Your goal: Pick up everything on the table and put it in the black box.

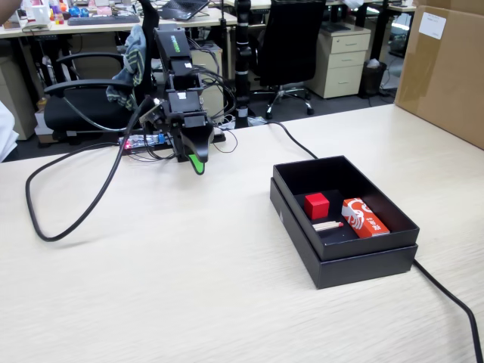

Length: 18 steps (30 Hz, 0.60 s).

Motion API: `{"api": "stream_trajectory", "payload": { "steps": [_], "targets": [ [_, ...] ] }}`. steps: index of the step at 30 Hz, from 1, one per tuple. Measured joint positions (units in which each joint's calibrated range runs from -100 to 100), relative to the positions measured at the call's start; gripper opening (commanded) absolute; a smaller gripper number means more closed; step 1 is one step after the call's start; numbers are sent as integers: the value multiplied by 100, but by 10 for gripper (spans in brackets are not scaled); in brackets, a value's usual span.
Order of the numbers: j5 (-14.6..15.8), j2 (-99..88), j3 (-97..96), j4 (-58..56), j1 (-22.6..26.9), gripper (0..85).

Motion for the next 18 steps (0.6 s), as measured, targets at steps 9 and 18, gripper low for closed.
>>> {"api": "stream_trajectory", "payload": {
  "steps": [9,18],
  "targets": [
    [-215,-39,-1278,1332,-24,500],
    [-425,-78,-2309,2671,-34,488]
  ]
}}
